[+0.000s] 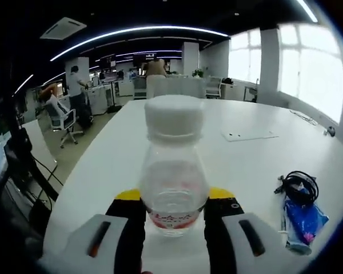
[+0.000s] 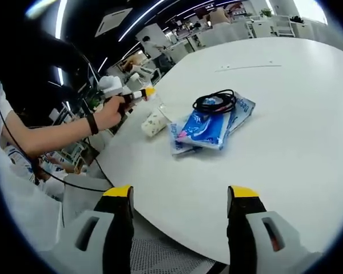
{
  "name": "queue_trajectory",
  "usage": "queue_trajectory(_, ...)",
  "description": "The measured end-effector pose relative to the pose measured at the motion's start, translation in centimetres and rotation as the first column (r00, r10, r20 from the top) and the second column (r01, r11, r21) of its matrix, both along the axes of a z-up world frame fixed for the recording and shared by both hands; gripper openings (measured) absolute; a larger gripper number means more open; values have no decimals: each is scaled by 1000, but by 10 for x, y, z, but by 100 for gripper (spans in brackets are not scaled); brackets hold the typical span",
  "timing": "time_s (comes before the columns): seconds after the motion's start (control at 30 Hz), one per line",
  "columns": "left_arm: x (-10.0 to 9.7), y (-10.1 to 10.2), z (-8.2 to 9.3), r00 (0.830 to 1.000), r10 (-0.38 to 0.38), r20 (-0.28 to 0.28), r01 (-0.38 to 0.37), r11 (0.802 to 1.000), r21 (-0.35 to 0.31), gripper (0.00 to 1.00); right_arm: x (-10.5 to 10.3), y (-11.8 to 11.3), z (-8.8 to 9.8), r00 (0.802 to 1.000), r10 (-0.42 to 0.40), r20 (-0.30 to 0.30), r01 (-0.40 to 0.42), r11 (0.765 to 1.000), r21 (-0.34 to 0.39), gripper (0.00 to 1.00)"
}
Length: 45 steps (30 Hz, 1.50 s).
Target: Arrange the tabletop items into an orderly group along one side of the table until the central work area is clear of visible clutter.
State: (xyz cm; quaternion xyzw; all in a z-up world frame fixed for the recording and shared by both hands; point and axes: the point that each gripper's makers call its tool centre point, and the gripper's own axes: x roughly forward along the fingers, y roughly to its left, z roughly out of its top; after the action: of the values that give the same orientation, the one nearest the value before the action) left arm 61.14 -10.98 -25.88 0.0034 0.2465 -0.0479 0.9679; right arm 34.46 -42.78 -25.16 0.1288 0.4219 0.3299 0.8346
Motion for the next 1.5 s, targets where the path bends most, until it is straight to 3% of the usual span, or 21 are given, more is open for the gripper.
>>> queue_trajectory(0.47, -1, -1, 1, 999, 21, -30, -22, 999, -39, 41, 3, -2, 1, 1000, -8, 10, 8, 1000, 3, 66)
queue_trajectory(0.73, 0, -2, 7, 1000, -19, -21, 18, 999, -43, 48, 10, -2, 0, 1000, -9, 23, 9, 1000, -8, 67)
queue_trajectory(1.1, -2, -5, 1, 995, -94, -31, 92, 994, -52, 40, 15, -7, -3, 999, 11, 49, -7, 998, -66, 69)
queue_trajectory(1.5, -6, -5, 2, 998, -50, -49, 49, 998, -34, 39, 20, -4, -3, 997, 44, 70, -37, 994, -99, 69)
